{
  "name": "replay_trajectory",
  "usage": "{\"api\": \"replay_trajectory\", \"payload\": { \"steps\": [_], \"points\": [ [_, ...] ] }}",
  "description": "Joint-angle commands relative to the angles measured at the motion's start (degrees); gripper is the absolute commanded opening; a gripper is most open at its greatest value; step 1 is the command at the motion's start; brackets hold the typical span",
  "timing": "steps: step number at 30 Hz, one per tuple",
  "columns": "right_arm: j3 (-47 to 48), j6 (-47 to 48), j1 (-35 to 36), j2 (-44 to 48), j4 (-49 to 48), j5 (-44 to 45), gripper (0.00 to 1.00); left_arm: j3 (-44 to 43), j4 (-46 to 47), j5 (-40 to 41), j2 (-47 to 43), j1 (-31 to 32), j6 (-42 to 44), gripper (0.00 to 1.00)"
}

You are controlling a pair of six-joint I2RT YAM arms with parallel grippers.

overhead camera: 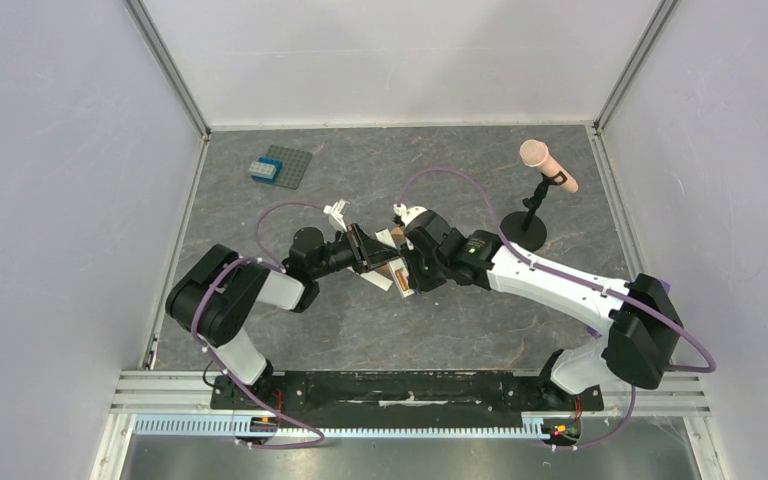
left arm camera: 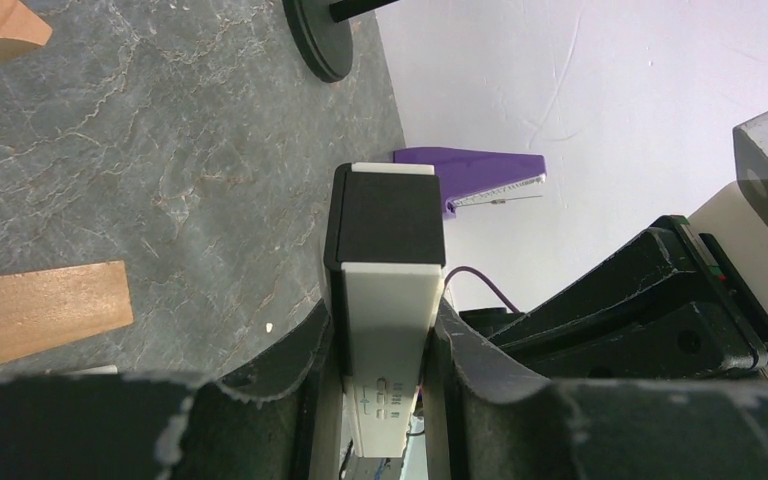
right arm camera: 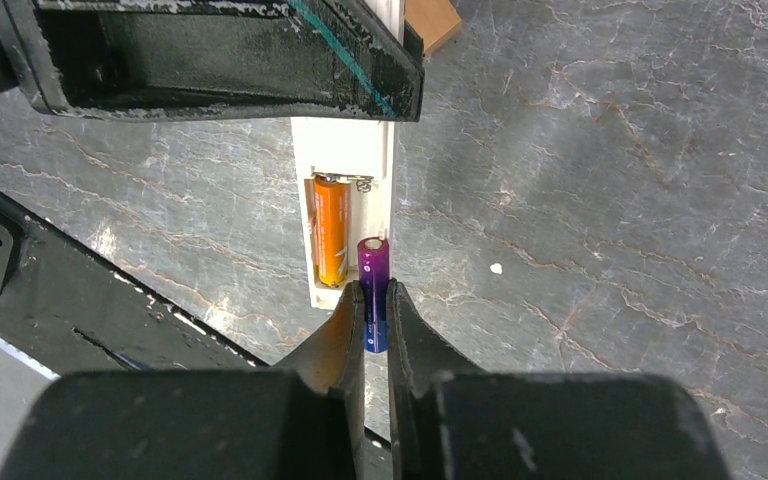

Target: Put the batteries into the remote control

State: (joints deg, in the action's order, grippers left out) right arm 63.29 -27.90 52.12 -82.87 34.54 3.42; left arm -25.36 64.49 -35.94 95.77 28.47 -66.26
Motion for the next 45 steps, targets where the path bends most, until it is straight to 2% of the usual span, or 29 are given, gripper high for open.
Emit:
{"api": "replay_trajectory", "payload": {
  "steps": [1, 10, 20, 35, 45],
  "points": [
    [3.17, -0.18, -0.86, -0.67, -2.37, 1.86, 0.01, -0.87, 4.92, -2.64, 0.29, 0.33, -1.91, 0.02],
    [4.37, -1.18, -1.23, -1.55, -2.88, 2.03, 0.03, -0.83, 3.79, -1.68, 0.65, 0.35, -1.97, 0.02],
    [3.91, -2.19, -1.30, 0.05, -3.48, 3.45, 0.03, -1.11, -7.35, 3.35, -2.85, 0.33, 1.30, 0.02],
    [3.51, -1.07, -1.30, -2.29, -3.88, -1.30, 0.07, -1.09, -2.66, 2.63, -0.82, 0.43, -1.85, 0.02],
    [2.80, -1.46, -1.24, -4.15, -2.45, -0.92, 0.09, -0.92, -0.66, 2.11, -0.05, 0.36, -3.14, 0.02]
  ]
}}
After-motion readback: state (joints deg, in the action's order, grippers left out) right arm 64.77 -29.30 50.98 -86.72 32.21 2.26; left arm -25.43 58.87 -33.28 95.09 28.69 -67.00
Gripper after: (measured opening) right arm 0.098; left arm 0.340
